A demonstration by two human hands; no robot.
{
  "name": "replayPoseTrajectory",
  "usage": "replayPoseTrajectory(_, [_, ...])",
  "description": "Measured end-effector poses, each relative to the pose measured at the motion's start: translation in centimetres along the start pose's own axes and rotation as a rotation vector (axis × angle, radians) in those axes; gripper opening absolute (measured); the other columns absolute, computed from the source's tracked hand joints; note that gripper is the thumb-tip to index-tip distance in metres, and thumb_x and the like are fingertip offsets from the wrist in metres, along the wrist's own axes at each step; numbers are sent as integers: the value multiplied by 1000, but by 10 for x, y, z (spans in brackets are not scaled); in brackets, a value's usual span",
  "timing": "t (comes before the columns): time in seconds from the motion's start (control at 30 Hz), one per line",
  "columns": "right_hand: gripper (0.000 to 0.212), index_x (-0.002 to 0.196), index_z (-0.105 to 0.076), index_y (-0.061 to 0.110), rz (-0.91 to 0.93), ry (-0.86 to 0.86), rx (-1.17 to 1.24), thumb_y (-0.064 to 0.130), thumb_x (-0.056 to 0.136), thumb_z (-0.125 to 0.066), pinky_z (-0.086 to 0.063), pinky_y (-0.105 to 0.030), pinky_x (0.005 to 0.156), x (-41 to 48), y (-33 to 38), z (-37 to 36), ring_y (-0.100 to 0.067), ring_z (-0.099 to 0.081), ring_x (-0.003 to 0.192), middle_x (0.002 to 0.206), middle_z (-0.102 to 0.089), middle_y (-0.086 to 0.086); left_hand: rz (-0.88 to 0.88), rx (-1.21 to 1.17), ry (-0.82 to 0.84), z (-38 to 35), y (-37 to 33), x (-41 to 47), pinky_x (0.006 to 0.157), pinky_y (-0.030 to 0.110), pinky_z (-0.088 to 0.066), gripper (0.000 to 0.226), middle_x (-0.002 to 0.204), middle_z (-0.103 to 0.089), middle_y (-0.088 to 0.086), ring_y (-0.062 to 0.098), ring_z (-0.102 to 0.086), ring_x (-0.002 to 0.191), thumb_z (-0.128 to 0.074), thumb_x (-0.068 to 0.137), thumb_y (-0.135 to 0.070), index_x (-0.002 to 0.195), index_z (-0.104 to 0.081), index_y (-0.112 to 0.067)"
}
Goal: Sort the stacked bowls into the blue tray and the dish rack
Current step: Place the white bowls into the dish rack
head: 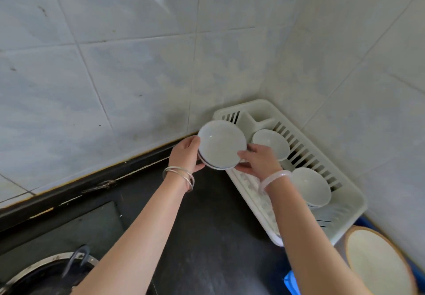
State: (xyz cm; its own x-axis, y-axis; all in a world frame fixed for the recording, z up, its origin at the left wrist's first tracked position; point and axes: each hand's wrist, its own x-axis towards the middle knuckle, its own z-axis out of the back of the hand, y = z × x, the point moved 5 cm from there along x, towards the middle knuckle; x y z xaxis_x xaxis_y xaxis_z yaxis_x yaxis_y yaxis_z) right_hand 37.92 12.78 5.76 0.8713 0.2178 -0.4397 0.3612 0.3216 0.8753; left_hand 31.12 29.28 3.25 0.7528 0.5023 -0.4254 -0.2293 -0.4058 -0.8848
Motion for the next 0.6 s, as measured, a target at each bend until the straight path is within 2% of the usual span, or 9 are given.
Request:
replayPoseTrajectory(0.1, [23,110,-61,5,-2,-98,7,-1,88,-53,-55,-38,82,-7,5,42,-33,-65,95,106,-62,-15,39,33,105,-47,-3,-4,59,30,-51,9,90,-54,-4,28,-56,103,-46,93,-24,94,-55,-24])
replayPoseTrajectory(0.2, [14,95,-61,8,-39,-170,42,-2,88,-53,-55,-40,86,-12,-4,79,-35,-65,98,105,-63,-18,107,120,201,-89,5,-5,60,32,-52,15,101,-54,4,27,-54,99,-43,95,-21,103,-56,-19])
replayPoseTrajectory(0.3, [23,111,-59,1,-119,-235,97,-3,89,-52,-55,-39,85,-8,-25,106,-31,-62,95,113,-60,-19,207,203,291,-121,19,-3,68,38,-52,31,111,-49,11,30,-53,100,-41,95,-12,124,-51,-12])
replayPoseTrajectory(0.33, [29,118,-56,-3,-151,-249,115,-4,89,-52,-56,-37,83,-6,-32,112,-29,-61,95,118,-59,-18,234,223,318,-129,23,-3,66,37,-52,29,107,-50,11,28,-54,93,-40,95,-10,122,-51,-12])
replayPoseTrajectory(0.4, [34,123,-51,-6,-204,-265,144,-5,89,-52,-58,-33,77,-3,-46,119,-29,-62,93,124,-57,-20,275,295,342,-142,32,0,60,33,-49,17,90,-51,11,22,-52,72,-38,95,-8,98,-55,-10])
replayPoseTrajectory(0.47, [33,121,-51,-6,-254,-274,227,-4,89,-53,-56,-39,85,1,-61,122,-28,-62,82,121,-55,-21,291,353,306,-149,39,9,60,34,-46,24,78,-49,11,22,-48,65,-38,95,-7,74,-50,-10])
replayPoseTrajectory(0.53, [30,118,-53,-5,-293,-286,288,-4,88,-56,-54,-41,84,6,-77,120,-24,-58,71,108,-57,-19,304,398,289,-154,45,19,71,36,-46,27,76,-50,12,23,-49,66,-39,95,-4,69,-47,-9])
replayPoseTrajectory(0.6, [26,112,-55,-6,-308,-299,292,-5,86,-57,-55,-41,81,10,-88,116,-26,-59,69,97,-57,-18,306,477,312,-159,49,28,89,36,-46,25,92,-59,20,31,-58,84,-38,95,-1,74,-50,-5])
